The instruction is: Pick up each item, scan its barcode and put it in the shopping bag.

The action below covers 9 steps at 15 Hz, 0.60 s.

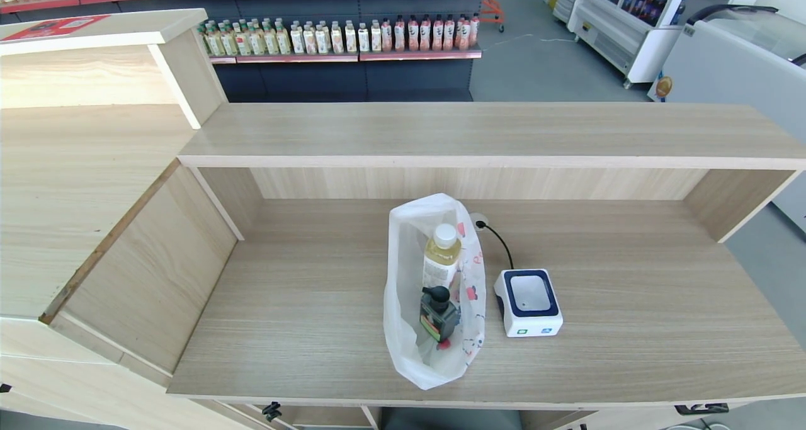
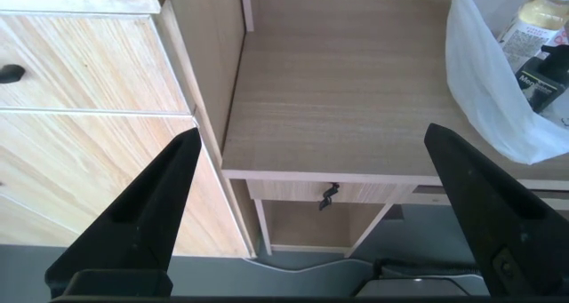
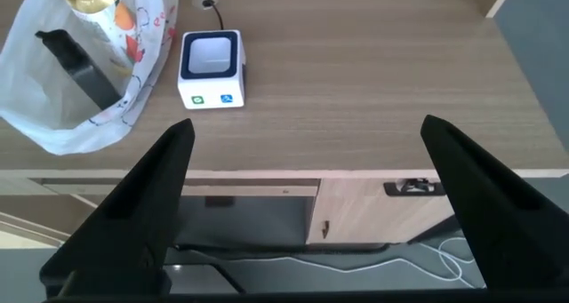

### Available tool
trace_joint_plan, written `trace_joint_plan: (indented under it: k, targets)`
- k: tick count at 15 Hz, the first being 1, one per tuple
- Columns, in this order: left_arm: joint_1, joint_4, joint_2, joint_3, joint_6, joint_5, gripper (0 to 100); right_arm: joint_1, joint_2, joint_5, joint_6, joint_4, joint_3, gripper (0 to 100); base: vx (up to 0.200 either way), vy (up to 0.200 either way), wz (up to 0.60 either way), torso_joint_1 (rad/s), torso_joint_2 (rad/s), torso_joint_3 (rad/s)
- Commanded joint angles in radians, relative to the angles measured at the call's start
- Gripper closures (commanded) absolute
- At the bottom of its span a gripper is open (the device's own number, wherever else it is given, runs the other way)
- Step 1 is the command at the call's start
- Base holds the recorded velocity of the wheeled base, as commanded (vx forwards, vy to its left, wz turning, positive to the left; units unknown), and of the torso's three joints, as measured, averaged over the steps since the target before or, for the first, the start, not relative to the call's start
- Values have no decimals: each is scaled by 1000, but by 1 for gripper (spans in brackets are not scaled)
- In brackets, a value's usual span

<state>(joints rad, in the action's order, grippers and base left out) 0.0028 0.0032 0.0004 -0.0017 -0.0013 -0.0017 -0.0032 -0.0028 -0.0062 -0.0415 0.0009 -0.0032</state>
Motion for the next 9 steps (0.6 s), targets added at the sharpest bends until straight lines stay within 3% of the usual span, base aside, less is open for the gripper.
trace_joint_plan:
  k: [1, 9]
  targets:
    - [0, 0, 0, 0, 0, 0, 0, 0, 3, -1, 0, 1, 2, 0, 0, 0, 0, 0, 0, 0]
    - [0, 0, 0, 0, 0, 0, 0, 0, 3, -1, -14, 1, 2, 0, 0, 0, 0, 0, 0, 0]
